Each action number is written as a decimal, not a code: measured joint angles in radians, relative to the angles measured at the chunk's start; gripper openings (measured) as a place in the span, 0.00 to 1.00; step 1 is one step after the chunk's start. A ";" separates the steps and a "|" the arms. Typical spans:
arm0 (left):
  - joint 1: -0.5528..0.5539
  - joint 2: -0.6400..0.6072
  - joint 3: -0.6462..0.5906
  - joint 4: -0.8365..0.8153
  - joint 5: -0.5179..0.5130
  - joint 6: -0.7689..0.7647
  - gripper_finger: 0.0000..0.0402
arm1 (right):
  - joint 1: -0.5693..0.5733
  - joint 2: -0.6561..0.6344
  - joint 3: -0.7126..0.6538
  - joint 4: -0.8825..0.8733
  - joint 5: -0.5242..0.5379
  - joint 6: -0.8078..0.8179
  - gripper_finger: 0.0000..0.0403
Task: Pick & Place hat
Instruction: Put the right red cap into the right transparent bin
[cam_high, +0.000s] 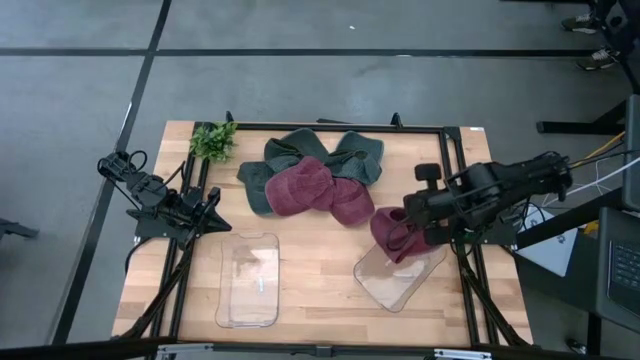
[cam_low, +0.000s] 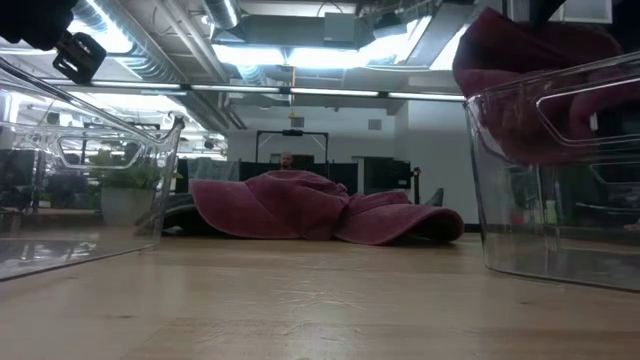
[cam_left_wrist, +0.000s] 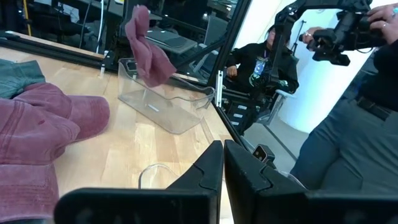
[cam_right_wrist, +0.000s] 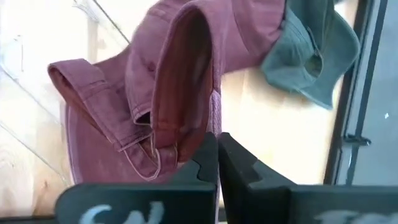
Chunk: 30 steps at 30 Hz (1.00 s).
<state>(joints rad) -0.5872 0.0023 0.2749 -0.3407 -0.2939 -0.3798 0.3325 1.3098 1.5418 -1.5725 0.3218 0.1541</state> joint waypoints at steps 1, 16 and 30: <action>0.000 0.000 0.000 0.000 0.000 0.000 0.02 | 0.000 0.006 0.017 0.003 0.000 0.001 0.01; 0.000 0.000 0.000 0.000 0.000 0.000 0.03 | 0.076 0.042 0.083 0.002 -0.106 0.006 0.00; 0.000 0.000 0.000 0.000 0.000 0.000 0.02 | 0.105 0.042 0.083 0.001 -0.190 0.022 0.00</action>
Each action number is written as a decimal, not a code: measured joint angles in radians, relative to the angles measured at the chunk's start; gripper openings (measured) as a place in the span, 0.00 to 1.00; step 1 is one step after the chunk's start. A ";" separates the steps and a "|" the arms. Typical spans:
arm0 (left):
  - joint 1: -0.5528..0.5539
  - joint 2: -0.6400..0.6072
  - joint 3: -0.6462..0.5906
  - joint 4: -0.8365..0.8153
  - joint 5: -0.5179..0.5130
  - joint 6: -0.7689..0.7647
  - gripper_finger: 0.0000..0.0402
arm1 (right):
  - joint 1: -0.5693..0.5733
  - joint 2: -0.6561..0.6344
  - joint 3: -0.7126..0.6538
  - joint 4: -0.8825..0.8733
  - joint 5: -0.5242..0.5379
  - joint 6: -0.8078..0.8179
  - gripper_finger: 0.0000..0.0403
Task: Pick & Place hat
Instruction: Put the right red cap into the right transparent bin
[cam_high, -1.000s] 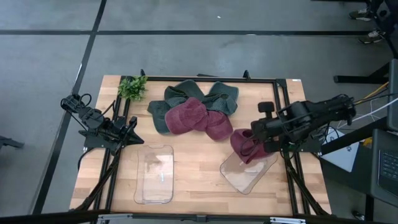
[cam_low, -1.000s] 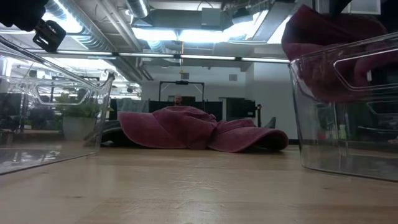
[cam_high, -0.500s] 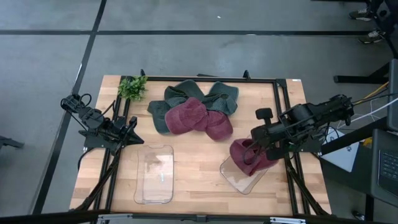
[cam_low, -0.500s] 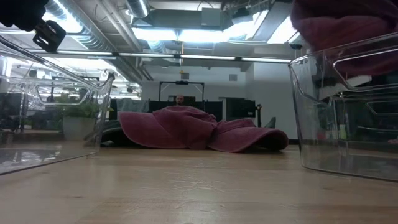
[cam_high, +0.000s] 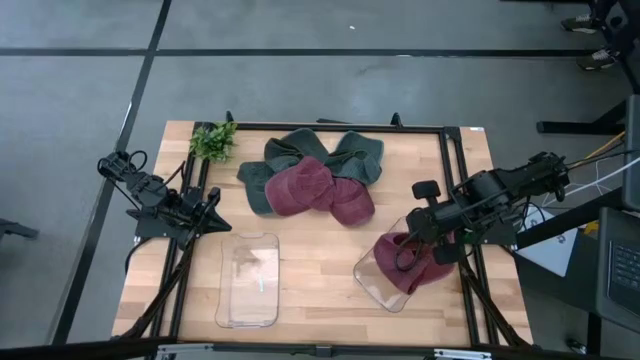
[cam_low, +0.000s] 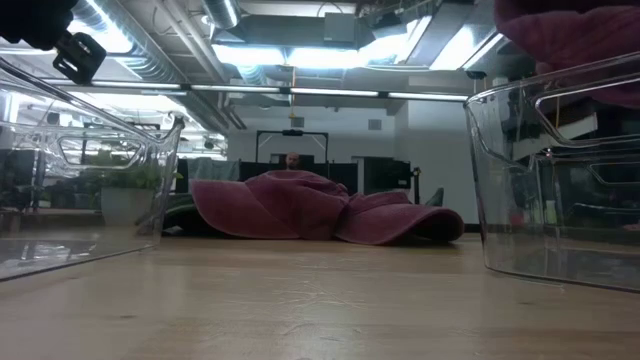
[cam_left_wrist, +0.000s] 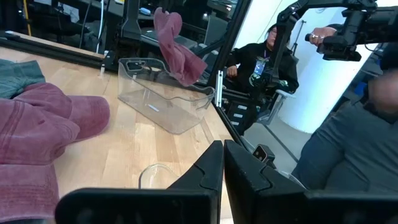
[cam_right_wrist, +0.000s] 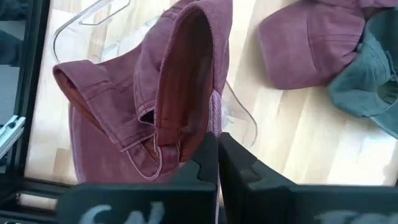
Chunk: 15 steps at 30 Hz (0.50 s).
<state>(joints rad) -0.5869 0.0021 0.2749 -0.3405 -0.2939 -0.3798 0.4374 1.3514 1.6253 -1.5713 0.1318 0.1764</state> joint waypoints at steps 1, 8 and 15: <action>0.000 0.000 0.000 0.000 0.000 0.000 0.02 | 0.000 0.000 0.000 0.000 -0.001 0.000 0.00; 0.000 0.000 0.000 0.000 0.000 0.000 0.03 | 0.000 0.000 0.000 0.000 -0.004 0.006 0.00; 0.000 0.000 0.000 0.000 0.000 0.000 0.03 | 0.000 0.000 0.000 0.000 -0.019 0.007 0.00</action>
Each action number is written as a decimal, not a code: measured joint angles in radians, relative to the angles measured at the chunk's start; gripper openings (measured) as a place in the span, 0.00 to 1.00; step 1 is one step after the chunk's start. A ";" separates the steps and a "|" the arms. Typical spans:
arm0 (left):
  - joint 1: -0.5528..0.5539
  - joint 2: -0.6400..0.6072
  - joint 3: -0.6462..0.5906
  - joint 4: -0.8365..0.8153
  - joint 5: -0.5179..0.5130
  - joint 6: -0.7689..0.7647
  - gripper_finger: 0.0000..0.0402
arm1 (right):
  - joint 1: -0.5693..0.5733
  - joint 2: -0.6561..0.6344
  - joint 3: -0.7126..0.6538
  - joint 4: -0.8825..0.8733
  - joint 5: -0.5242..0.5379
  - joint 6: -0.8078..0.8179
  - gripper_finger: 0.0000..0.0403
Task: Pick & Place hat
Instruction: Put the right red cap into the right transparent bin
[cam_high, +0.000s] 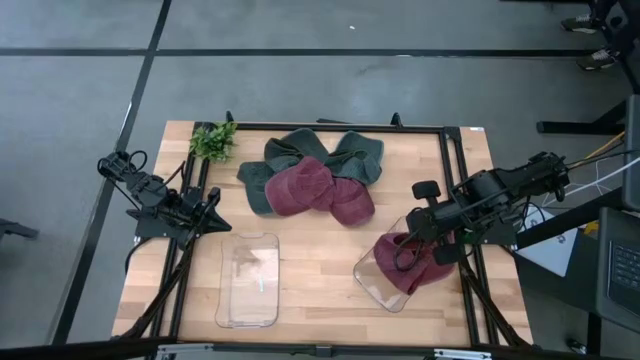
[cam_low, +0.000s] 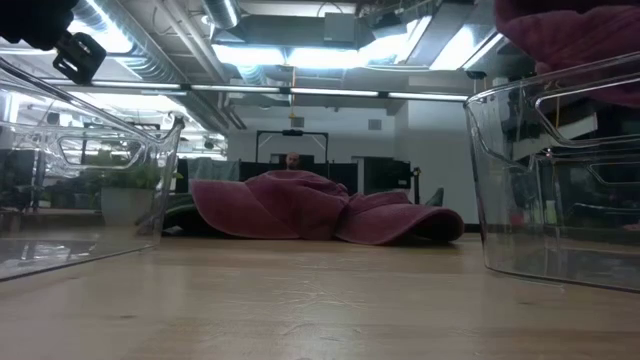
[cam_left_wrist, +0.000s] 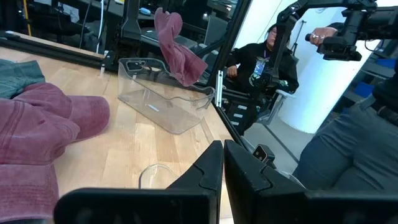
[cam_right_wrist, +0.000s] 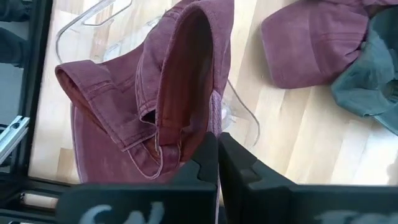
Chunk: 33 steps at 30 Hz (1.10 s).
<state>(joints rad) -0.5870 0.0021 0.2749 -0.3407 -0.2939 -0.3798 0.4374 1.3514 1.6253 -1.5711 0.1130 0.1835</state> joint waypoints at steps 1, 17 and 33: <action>0.000 0.000 0.000 0.000 0.000 0.000 0.03 | 0.000 0.000 0.000 0.000 -0.008 0.001 0.00; 0.001 0.000 -0.058 0.517 -0.549 -0.282 0.03 | 0.000 -0.001 0.000 0.000 -0.011 0.055 0.00; 0.014 0.521 0.085 1.134 -0.252 0.026 0.03 | 0.000 -0.001 0.000 0.000 -0.009 0.050 0.00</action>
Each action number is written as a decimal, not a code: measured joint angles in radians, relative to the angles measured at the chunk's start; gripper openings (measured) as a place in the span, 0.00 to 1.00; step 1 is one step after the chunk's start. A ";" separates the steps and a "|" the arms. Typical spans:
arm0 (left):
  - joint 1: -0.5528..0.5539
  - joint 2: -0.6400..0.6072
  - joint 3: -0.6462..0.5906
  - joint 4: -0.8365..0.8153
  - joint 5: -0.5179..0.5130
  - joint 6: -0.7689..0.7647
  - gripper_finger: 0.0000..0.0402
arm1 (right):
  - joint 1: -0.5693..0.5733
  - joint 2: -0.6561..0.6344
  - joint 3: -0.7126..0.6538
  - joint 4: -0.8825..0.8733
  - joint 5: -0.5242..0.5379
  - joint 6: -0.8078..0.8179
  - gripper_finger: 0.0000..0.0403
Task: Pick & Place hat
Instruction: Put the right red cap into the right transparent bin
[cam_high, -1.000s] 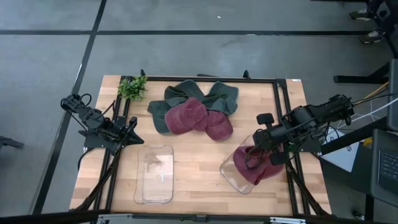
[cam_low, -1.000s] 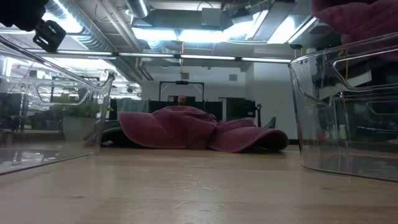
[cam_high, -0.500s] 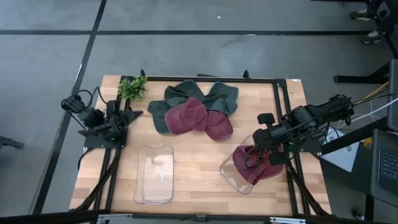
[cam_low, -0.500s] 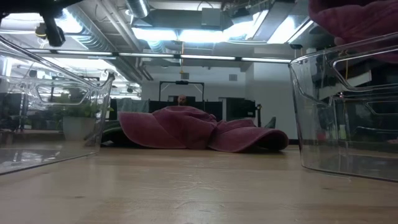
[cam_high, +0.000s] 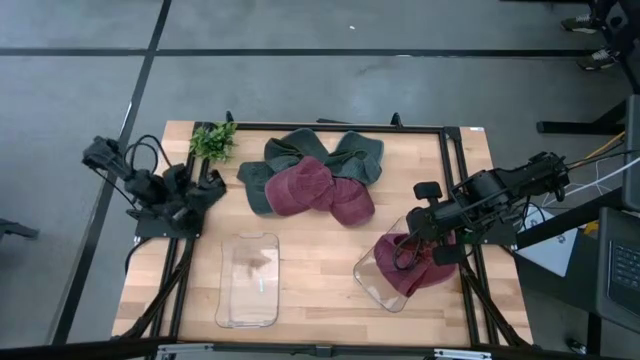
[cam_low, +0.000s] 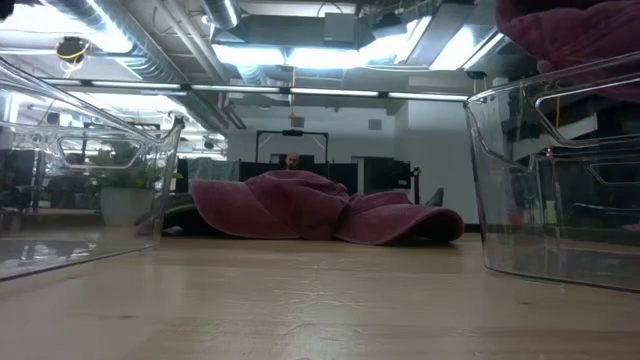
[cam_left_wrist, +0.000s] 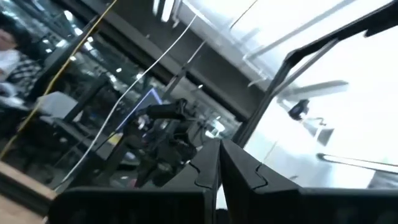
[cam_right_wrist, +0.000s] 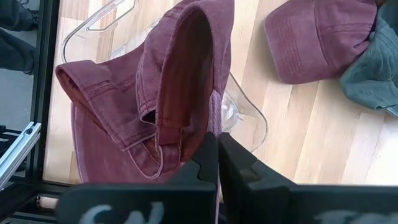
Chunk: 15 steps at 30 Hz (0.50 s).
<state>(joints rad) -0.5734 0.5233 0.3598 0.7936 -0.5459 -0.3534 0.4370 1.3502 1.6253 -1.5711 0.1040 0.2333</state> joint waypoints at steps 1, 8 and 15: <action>0.008 0.049 0.030 -0.001 -0.001 -0.001 0.03 | 0.000 0.000 0.000 0.000 0.000 0.000 0.00; 0.083 0.338 0.235 -0.002 -0.003 -0.034 0.04 | 0.000 0.000 0.000 0.000 0.000 0.002 0.00; 0.118 0.490 0.333 -0.001 -0.039 -0.068 0.04 | 0.000 0.000 0.000 0.000 0.000 0.002 0.00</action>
<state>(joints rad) -0.4551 1.0137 0.6925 0.7921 -0.5846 -0.4211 0.4370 1.3502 1.6253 -1.5711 0.1040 0.2357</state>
